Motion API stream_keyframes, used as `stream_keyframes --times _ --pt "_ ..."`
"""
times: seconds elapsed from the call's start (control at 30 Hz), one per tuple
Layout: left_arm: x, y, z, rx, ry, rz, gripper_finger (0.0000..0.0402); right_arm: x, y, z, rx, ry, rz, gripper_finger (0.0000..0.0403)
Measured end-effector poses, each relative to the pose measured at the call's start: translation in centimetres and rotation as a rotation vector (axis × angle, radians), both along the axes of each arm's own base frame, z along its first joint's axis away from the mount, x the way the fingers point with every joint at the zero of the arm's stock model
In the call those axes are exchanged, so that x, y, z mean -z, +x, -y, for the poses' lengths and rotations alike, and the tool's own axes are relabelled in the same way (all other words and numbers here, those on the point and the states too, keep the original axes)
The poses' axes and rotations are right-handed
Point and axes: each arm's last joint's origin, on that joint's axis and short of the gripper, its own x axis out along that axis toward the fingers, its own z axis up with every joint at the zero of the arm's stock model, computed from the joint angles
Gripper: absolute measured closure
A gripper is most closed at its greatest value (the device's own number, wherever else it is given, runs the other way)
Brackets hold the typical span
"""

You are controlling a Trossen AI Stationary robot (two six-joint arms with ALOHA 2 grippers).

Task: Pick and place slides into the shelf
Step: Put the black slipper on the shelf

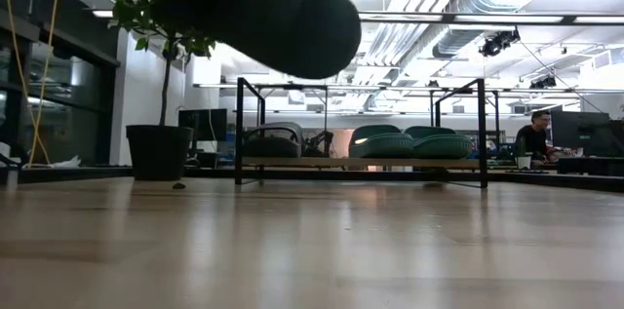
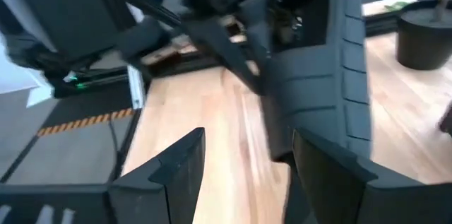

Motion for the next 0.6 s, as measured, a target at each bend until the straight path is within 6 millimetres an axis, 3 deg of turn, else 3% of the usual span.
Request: stream_keyframes --times 0.23,0.43,0.6 --pt "-1.4 0.1 0.0 0.031 0.070 -0.039 0.0395 0.2 0.8 1.3 0.007 -0.068 0.008 0.0197" --pt "-1.8 0.2 -1.3 -0.009 0.046 -0.102 0.0390 -0.2 0.6 0.5 -0.078 -0.396 0.007 0.0197" --pt "-1.9 0.6 -2.2 0.005 -0.015 -0.116 0.0383 -0.4 -0.3 -1.0 -0.003 -0.717 -0.016 0.0197"
